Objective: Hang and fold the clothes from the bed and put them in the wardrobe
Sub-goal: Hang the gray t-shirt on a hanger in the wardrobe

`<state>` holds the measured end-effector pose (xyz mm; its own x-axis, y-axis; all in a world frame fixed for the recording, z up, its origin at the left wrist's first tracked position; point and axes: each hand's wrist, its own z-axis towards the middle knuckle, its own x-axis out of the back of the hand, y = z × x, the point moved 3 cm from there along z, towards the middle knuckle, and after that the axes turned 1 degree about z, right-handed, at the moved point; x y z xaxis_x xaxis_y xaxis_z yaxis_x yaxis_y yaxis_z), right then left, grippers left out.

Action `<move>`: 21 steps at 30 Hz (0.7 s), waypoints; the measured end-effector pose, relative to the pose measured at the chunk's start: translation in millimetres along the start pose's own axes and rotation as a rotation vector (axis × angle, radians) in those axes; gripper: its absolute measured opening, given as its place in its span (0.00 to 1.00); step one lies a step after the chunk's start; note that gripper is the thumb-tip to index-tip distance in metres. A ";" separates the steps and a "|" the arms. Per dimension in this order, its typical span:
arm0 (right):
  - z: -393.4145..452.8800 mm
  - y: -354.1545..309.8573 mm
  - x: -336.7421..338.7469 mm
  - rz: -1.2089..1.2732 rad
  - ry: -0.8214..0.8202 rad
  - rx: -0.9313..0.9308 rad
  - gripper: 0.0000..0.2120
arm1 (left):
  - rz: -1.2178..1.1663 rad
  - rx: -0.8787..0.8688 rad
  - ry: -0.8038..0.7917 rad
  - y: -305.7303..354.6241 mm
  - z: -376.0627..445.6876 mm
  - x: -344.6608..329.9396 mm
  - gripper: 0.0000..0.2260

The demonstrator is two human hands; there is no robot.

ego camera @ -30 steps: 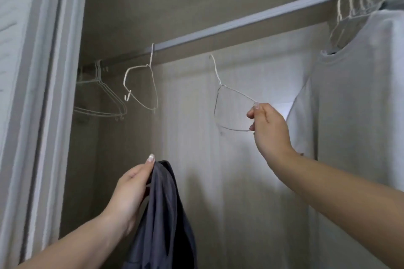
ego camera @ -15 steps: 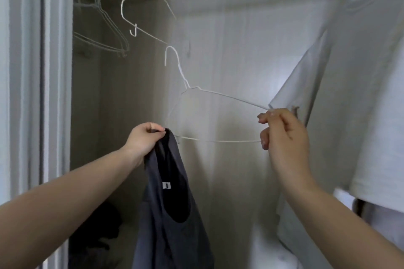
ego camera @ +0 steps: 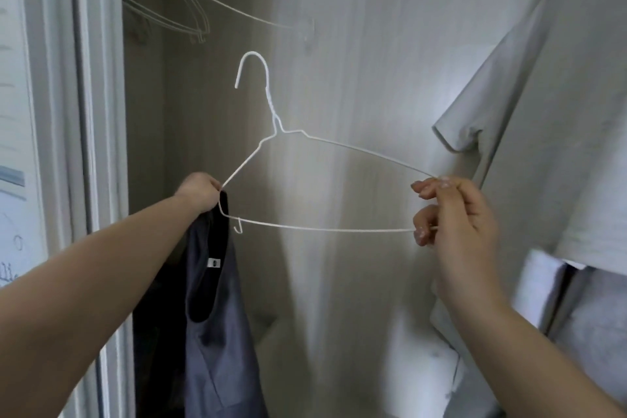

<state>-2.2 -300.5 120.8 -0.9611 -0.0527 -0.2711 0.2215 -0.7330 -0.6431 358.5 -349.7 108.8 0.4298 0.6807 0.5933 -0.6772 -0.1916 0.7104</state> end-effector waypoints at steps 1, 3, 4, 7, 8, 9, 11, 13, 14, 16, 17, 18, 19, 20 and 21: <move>-1.0 0.5 0.1 -0.002 -0.005 -0.002 0.15 | -0.016 0.001 -0.011 -1.1 0.2 -1.7 0.09; -2.9 2.2 -1.5 -0.005 -0.013 -0.009 0.15 | -0.038 -0.022 -0.028 -0.6 -0.8 -5.7 0.10; -3.2 3.2 -2.1 -0.008 -0.013 -0.012 0.15 | -0.043 -0.039 -0.034 0.7 -1.2 -7.7 0.12; -3.4 7.2 -0.5 -0.007 0.012 -0.036 0.18 | -0.060 -0.085 -0.054 3.9 -3.1 -9.7 0.16; -3.0 8.6 1.2 -0.004 0.023 -0.045 0.17 | -0.072 -0.102 -0.064 5.7 -3.6 -8.9 0.17; -2.9 10.4 3.0 -0.001 0.031 -0.053 0.17 | -0.089 -0.124 -0.074 7.9 -4.2 -8.0 0.18; -3.6 14.5 3.9 -0.009 0.029 -0.059 0.17 | -0.131 -0.179 -0.104 17.5 -10.0 -7.8 0.18; -8.2 19.9 -0.4 -0.036 -0.008 -0.057 0.17 | -0.180 -0.243 -0.152 33.4 -20.6 -13.0 0.18; -12.4 23.4 -4.0 -0.046 -0.034 -0.055 0.17 | -0.210 -0.274 -0.177 42.9 -26.2 -17.7 0.17; -23.0 30.9 -9.8 -0.060 -0.079 -0.049 0.18 | -0.280 -0.335 -0.206 61.6 -37.2 -24.5 0.14; -27.5 35.0 -10.9 -0.063 -0.090 -0.055 0.19 | -0.310 -0.359 -0.213 69.2 -40.8 -25.7 0.13; -30.7 39.0 -10.1 -0.065 -0.095 -0.067 0.20 | -0.336 -0.374 -0.224 74.8 -42.9 -25.3 0.13; -32.3 41.5 -8.1 -0.066 -0.091 -0.082 0.21 | -0.358 -0.382 -0.244 78.3 -43.8 -24.1 0.13; -32.5 43.3 -5.3 -0.066 -0.081 -0.098 0.22 | -0.373 -0.383 -0.273 80.0 -44.1 -23.0 0.12; -31.8 44.8 -1.9 -0.063 -0.070 -0.114 0.22 | -0.384 -0.384 -0.303 80.7 -44.6 -22.4 0.11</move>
<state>14.7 -311.7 69.7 -0.9820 -0.0595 -0.1794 0.1741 -0.6550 -0.7353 267.5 -348.9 135.9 0.7975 0.4086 0.4439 -0.5832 0.3337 0.7406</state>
